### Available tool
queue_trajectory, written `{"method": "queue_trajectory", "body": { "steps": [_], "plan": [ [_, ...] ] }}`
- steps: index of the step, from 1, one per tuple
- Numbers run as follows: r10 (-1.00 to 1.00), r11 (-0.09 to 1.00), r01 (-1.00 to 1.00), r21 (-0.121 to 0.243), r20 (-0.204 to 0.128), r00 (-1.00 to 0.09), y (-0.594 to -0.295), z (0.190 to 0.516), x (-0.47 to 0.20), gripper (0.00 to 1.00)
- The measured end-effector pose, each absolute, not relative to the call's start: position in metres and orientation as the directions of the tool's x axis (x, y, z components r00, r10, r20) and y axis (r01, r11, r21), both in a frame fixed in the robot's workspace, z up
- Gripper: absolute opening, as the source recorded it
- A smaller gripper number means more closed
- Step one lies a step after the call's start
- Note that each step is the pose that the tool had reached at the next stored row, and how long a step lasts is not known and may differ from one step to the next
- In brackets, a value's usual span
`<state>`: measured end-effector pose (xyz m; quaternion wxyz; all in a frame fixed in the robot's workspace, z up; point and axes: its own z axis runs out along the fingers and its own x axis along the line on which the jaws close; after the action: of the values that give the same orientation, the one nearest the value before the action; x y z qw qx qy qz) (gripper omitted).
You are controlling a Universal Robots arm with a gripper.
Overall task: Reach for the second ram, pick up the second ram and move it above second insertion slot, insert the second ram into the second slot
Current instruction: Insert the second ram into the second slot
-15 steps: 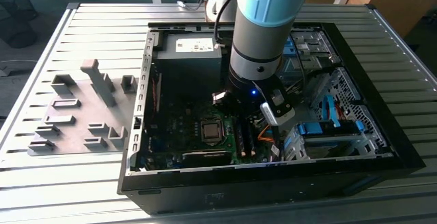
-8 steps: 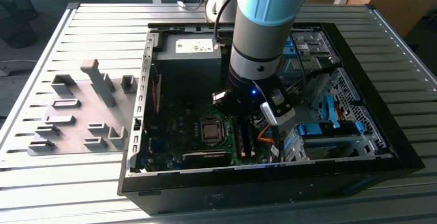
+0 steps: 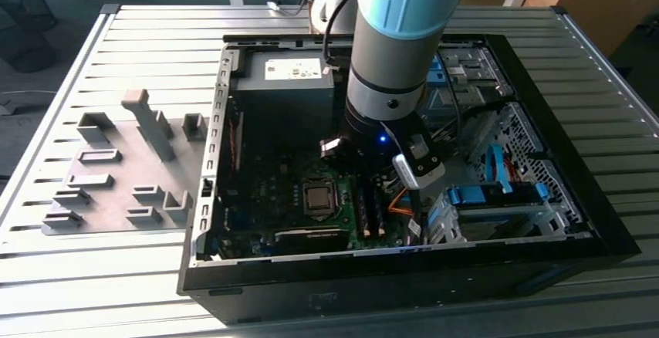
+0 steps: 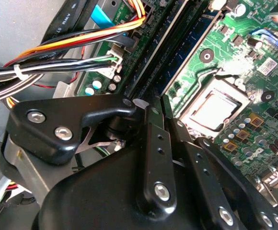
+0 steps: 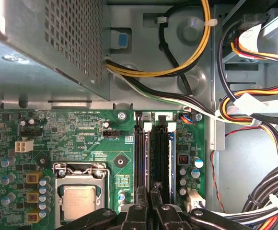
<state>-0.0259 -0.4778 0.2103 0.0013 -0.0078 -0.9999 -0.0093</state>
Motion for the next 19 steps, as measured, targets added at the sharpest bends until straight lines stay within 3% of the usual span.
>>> {"method": "queue_trajectory", "body": {
  "steps": [19],
  "plan": [
    [0.016,1.000,0.016,0.019,0.003,-1.000,-0.4778,0.2103,-0.0259,0.14]
  ]
}}
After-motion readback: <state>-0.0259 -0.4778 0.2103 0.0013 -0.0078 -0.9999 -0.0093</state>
